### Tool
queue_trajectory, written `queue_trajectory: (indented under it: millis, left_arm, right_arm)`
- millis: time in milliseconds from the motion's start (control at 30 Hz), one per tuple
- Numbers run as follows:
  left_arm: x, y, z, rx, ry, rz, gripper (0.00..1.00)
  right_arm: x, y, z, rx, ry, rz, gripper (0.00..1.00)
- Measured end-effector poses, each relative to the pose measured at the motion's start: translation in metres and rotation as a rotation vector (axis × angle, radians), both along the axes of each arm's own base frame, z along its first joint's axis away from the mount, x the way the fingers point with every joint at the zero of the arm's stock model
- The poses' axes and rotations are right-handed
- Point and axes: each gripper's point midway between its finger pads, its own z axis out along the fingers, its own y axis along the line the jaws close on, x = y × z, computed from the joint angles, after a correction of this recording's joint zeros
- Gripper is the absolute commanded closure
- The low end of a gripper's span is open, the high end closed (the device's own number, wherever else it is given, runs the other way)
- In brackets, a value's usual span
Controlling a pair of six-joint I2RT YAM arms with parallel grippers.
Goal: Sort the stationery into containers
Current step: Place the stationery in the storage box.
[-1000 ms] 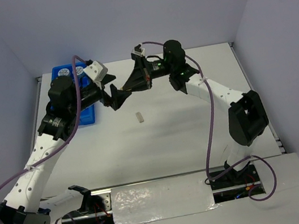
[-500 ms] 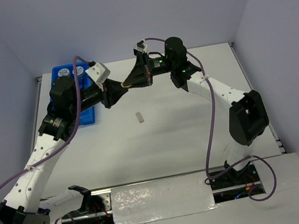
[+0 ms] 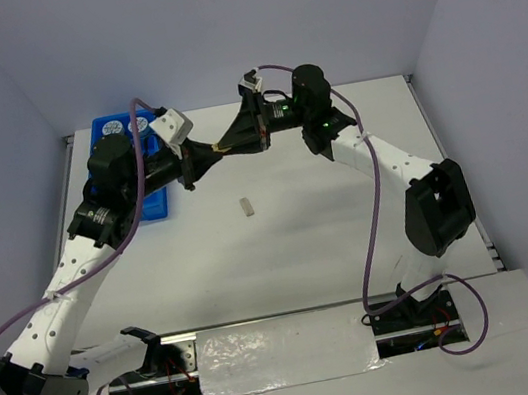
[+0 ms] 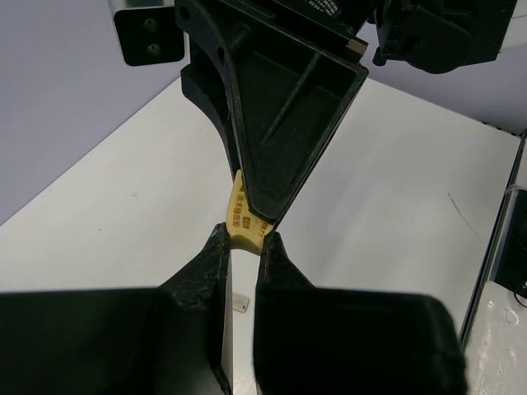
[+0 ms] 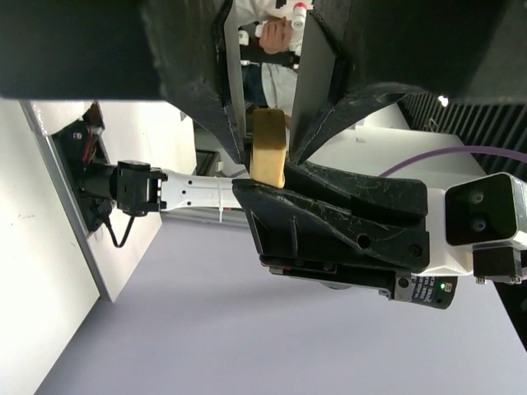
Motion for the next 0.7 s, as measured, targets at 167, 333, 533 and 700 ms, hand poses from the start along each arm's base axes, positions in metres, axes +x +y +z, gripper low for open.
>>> queue_trajectory:
  millis: [167,333,533,700]
  left_arm:
    - [0.001,0.001,0.001,-0.002,-0.004,0.005,1.0]
    - [0.002,0.002,0.001,0.001,-0.005,0.01,1.0]
    - [0.013,0.014,0.0,0.012,-0.009,0.084,1.0]
    - [0.019,0.024,-0.002,0.019,-0.011,0.151,1.0]
  right_arm:
    - [0.001,-0.001,0.0,0.002,-0.005,-0.004,0.85]
    - [0.001,-0.002,0.001,0.002,-0.002,-0.001,0.41]
    - [-0.001,-0.008,0.005,0.008,-0.011,0.005,0.0]
    - [0.011,-0.02,0.007,0.012,-0.01,-0.03,0.0]
